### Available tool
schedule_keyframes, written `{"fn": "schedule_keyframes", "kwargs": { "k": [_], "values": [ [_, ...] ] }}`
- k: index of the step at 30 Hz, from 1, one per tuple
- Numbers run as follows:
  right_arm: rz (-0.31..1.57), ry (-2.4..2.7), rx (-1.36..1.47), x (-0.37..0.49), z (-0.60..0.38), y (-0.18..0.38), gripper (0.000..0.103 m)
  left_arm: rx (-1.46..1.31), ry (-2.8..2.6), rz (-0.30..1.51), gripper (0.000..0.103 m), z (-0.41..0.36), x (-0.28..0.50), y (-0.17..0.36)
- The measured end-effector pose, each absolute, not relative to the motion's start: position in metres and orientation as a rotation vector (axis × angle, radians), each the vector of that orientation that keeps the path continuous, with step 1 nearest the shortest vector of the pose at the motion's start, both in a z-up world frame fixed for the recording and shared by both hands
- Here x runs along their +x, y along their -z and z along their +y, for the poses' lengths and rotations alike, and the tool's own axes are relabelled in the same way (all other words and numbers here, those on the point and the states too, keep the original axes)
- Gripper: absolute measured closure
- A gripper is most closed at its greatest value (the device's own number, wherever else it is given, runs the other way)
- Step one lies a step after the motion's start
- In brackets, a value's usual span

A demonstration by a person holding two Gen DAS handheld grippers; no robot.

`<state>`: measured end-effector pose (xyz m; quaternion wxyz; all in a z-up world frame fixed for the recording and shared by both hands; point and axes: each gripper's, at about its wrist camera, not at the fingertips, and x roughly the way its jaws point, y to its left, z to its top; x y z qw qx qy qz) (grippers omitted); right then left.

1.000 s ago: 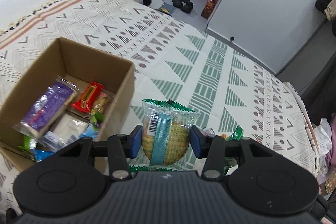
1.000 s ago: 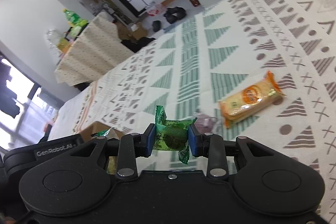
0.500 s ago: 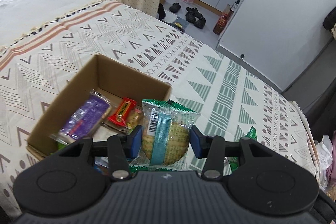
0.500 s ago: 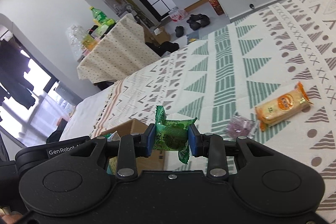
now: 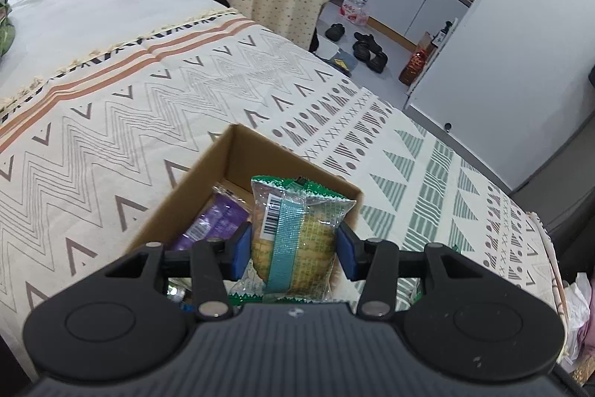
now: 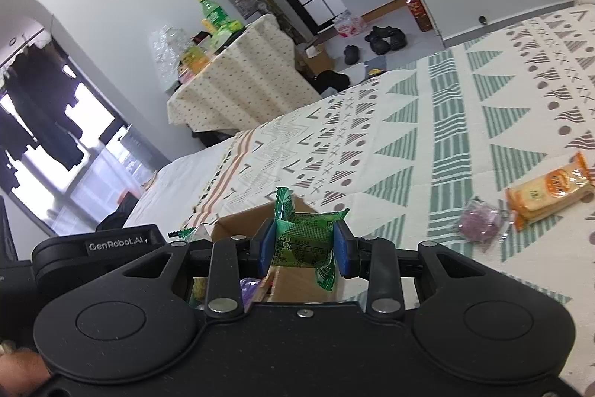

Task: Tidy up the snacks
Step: 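Carry the bread pack and green candy over the cardboard box with both grippers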

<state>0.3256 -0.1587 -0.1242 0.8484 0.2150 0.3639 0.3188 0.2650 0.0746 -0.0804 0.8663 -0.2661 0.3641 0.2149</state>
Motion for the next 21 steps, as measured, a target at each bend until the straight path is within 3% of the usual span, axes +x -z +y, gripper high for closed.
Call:
{"fn": "schedule_keyframes", "kwargs": {
  "k": [21],
  "values": [
    [0.766, -0.624, 0.345, 0.311, -0.108, 0.115, 0.071, -0.647, -0.394, 0.773, 0.056, 0.142, 0.289, 0.111]
  ]
}}
